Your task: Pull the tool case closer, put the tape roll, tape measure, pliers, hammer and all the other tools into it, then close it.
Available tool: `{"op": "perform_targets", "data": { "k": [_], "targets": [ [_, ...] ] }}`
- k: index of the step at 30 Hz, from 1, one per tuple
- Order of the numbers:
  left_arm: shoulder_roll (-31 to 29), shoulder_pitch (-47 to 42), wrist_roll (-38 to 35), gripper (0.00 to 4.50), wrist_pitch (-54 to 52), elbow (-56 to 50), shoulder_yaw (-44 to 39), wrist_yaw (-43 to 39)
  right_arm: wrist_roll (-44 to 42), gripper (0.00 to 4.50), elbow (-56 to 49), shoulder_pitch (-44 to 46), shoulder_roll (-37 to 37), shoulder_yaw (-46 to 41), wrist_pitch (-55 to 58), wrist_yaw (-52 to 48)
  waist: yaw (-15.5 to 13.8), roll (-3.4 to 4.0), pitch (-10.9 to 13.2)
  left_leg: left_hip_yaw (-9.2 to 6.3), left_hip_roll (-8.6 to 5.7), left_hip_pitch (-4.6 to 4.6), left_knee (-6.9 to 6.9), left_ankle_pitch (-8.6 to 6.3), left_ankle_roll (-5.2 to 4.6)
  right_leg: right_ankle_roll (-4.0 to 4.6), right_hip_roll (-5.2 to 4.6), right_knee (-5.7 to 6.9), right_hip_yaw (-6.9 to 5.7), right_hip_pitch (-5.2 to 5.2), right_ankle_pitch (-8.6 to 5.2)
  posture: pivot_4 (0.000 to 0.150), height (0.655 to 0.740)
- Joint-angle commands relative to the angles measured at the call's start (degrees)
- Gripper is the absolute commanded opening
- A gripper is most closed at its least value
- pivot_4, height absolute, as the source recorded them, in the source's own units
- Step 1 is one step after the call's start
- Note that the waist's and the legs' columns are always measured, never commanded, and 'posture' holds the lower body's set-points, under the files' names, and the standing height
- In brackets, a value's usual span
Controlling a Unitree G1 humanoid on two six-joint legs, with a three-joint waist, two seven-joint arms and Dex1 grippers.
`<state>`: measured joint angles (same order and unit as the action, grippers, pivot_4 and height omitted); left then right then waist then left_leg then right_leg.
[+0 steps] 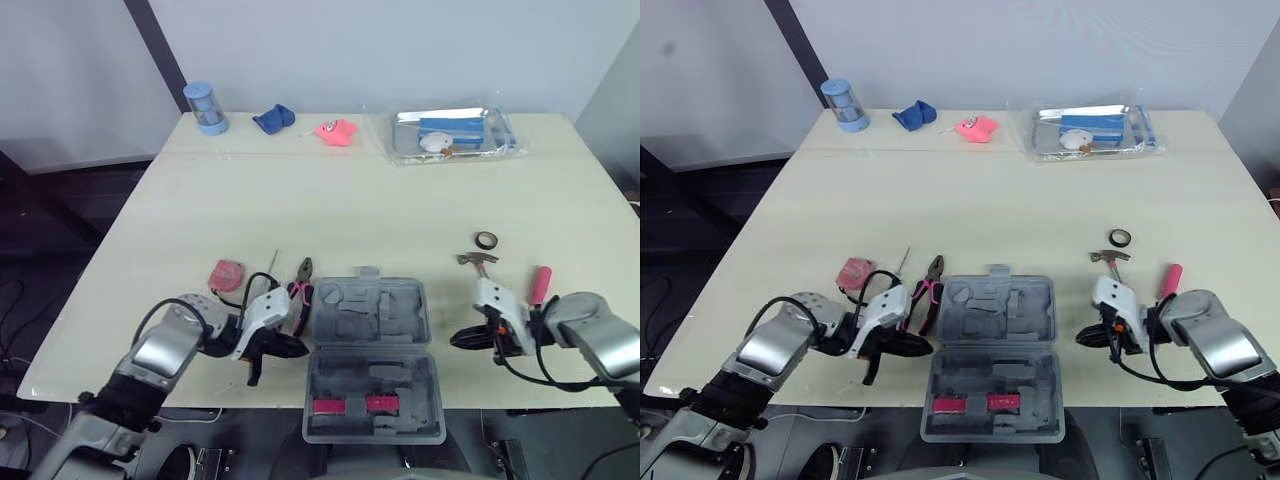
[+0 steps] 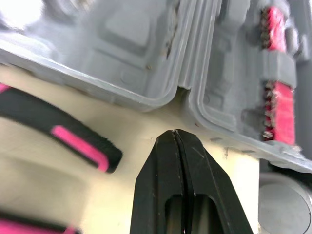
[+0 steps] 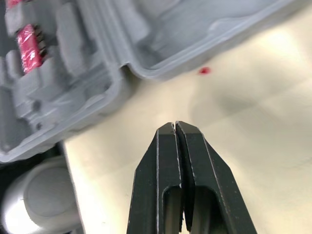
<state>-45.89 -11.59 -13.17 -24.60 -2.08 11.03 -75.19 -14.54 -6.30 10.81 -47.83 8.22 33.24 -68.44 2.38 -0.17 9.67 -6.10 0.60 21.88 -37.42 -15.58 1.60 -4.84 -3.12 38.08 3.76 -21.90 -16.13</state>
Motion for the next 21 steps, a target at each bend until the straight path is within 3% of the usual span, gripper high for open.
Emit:
{"op": "perform_targets", "data": {
  "k": [1,4,7,14,17,20,21],
  "targets": [
    [-1.65,3.57,-1.52,0.0,3.15,-3.37,-6.09,2.83,-2.79,0.06,-2.26,-3.59,-0.05,-7.56,-3.79,2.22,-0.04,-0.01,0.0,0.01,0.0,0.0,0.0,0.0,0.0,0.0,-0.01,0.0,0.0,0.0,0.0,0.15,0.74],
    [-1.98,7.84,-3.47,0.0,4.8,-5.1,-11.78,5.07,-6.25,0.06,-4.46,-8.8,0.89,-14.6,-5.86,3.63,-0.11,-0.01,0.0,0.01,0.0,0.02,0.02,0.0,0.0,0.0,-0.02,-0.04,0.0,0.01,0.0,0.15,0.74],
    [-0.74,13.21,-10.14,0.0,3.24,-7.8,-20.65,6.27,-11.92,0.06,-6.1,-14.86,5.36,-25.1,-7.7,7.26,-0.18,-0.03,0.01,0.02,0.02,0.02,0.03,-0.01,-0.01,0.0,-0.02,-0.05,0.0,0.02,0.0,0.15,0.74],
    [3.26,23.42,-18.19,0.0,2.84,-7.57,-36.88,11.56,-12.03,0.06,-3.65,-27.17,11.73,-38.5,-19.28,11.96,-0.17,-0.02,0.0,0.06,0.03,-0.12,0.05,-0.01,-0.01,0.0,-0.03,-0.06,0.01,0.17,0.0,0.15,0.74],
    [4.59,26.94,-17.6,0.84,5.35,-5.43,-41.08,13.4,-12.54,0.0,-0.82,-31.31,12.8,-41.46,-22.66,11.42,-0.12,-0.02,0.0,0.09,0.03,-0.16,0.09,-0.01,-0.01,0.01,-0.03,-0.07,0.02,0.19,-0.01,0.15,0.74],
    [5.32,29.36,-16.95,2.08,7.54,-3.1,-43.31,14.11,-12.82,0.0,2.64,-33.64,13.55,-43.74,-26.38,11.01,-0.04,-0.02,0.0,0.16,0.03,-0.19,0.1,-0.01,-0.01,0.01,-0.03,-0.08,0.09,0.19,-0.01,0.15,0.74],
    [5.53,30.33,-16.51,2.61,8.7,-1.87,-44.12,14.25,-12.75,0.56,4.21,-34.64,13.72,-44.58,-27.86,10.61,-0.02,-0.03,-0.01,0.2,0.04,-0.22,0.09,-0.01,-0.01,0.01,-0.03,-0.08,0.12,0.2,-0.01,0.15,0.74]
  ]
}}
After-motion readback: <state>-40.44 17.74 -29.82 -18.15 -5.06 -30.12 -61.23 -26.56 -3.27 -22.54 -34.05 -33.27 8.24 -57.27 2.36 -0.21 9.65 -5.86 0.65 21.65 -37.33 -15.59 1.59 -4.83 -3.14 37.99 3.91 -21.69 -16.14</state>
